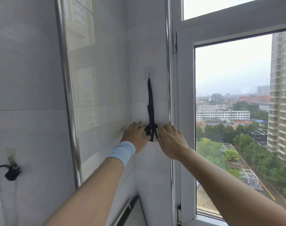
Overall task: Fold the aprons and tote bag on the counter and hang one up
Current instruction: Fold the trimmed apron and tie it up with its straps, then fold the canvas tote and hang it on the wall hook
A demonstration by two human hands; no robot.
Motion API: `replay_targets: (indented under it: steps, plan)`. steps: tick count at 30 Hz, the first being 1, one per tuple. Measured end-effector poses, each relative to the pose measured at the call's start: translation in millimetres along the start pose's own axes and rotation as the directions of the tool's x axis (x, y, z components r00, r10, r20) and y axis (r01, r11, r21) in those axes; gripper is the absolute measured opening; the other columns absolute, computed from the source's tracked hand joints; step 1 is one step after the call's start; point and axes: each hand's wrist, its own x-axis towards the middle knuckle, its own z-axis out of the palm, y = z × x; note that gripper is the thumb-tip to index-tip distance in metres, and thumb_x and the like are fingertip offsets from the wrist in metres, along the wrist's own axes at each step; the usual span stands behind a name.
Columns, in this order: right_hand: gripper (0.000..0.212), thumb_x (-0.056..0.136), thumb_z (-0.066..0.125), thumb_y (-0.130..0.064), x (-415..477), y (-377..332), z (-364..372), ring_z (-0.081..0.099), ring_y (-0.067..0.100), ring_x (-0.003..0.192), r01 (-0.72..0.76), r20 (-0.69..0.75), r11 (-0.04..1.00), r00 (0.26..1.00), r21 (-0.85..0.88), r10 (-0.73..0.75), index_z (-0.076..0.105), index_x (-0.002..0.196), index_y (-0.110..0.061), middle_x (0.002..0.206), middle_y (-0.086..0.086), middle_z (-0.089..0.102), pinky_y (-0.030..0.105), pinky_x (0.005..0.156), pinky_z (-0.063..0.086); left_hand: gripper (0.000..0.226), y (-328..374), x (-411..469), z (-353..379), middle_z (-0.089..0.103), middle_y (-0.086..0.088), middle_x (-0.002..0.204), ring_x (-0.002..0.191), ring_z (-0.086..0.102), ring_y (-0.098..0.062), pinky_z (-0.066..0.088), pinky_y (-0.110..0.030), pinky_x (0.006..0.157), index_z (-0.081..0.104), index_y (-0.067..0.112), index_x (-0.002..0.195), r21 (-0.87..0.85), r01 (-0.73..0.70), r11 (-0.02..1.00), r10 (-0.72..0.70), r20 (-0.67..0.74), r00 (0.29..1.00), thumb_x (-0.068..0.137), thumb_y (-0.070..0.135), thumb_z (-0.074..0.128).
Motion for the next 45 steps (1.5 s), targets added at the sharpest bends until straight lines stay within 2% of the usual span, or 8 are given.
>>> replay_targets:
  steps: [7,11,17,22,28,35,40,45]
  plan:
    - [0.039,0.096,0.046,-0.038,-38,7,-29,0.047,0.027,0.117,-0.048,-0.221,0.992,0.972,0.118,0.073,0.052,0.131,-0.023,0.126,0.003,0.050,0.041,0.099,0.040,0.029,35,-42,-2,0.053,0.003,0.115,0.111,0.043,-0.017,0.044,-0.032,0.089,0.059,0.021,0.116,-0.243,-0.177,0.954,0.065,-0.410,0.910,0.089,0.028,0.054]
    - [0.032,0.094,0.046,-0.036,-89,12,-18,0.055,0.026,0.105,-0.048,-0.144,0.984,0.987,0.173,0.074,0.059,0.120,-0.023,0.116,0.002,0.056,0.040,0.086,0.048,0.022,62,-73,30,0.056,0.004,0.106,0.100,0.050,-0.014,0.044,-0.028,0.079,0.060,0.020,0.110,-0.317,-0.195,0.928,0.094,-0.308,0.947,0.091,0.029,0.053]
    - [0.029,0.099,0.043,-0.040,-209,27,31,0.058,0.020,0.103,-0.234,0.252,0.936,0.953,0.263,0.168,0.060,0.119,-0.026,0.116,-0.003,0.056,0.033,0.077,0.046,0.020,103,-146,115,0.058,0.009,0.097,0.091,0.057,-0.014,0.047,-0.030,0.079,0.062,0.025,0.102,-0.390,-0.035,0.920,0.066,0.068,0.995,0.092,0.037,0.050]
    - [0.028,0.099,0.043,-0.039,-338,43,86,0.061,0.024,0.104,-0.342,0.596,0.920,0.785,0.190,0.169,0.060,0.116,-0.025,0.115,0.000,0.060,0.036,0.084,0.049,0.026,136,-243,208,0.061,0.003,0.110,0.100,0.058,-0.019,0.046,-0.031,0.086,0.062,0.025,0.110,-0.299,0.063,0.952,0.082,0.450,0.889,0.094,0.041,0.048]
    - [0.043,0.089,0.050,-0.027,-484,41,147,0.051,0.027,0.123,-0.350,0.866,0.934,0.485,0.065,0.122,0.055,0.131,-0.024,0.135,0.006,0.053,0.037,0.096,0.045,0.036,169,-358,308,0.055,-0.002,0.131,0.122,0.052,-0.025,0.042,-0.038,0.103,0.059,0.027,0.124,-0.157,0.194,0.968,0.008,0.797,0.604,0.090,0.036,0.049]
    - [0.091,0.085,0.055,-0.030,-594,56,172,-0.007,0.021,0.151,-0.285,0.981,0.958,0.173,-0.038,0.091,-0.002,0.156,-0.031,0.164,0.002,-0.010,0.058,0.115,0.015,0.061,183,-453,367,0.029,-0.004,0.153,0.140,0.028,-0.026,0.030,-0.042,0.113,0.034,0.025,0.147,-0.025,0.153,0.988,-0.033,0.929,0.368,0.092,0.044,0.050]
    - [0.080,0.091,0.048,-0.023,-633,86,163,0.031,0.026,0.140,-0.200,0.921,0.977,0.361,-0.079,0.149,0.003,0.157,-0.025,0.154,0.004,0.027,0.041,0.096,0.043,0.081,203,-471,383,0.018,-0.004,0.155,0.138,0.029,-0.031,0.034,-0.043,0.107,0.016,0.033,0.151,-0.013,0.009,1.000,0.008,0.913,0.408,0.086,0.035,0.065]
    - [0.048,0.092,0.042,-0.015,-635,93,144,0.057,0.030,0.109,-0.104,0.906,0.983,0.385,-0.148,0.177,0.037,0.139,-0.023,0.124,0.008,0.048,0.038,0.083,0.039,0.052,228,-473,391,0.036,-0.001,0.140,0.127,0.039,-0.028,0.039,-0.037,0.104,0.053,0.034,0.129,-0.096,-0.040,0.995,0.104,0.907,0.407,0.080,0.031,0.070]
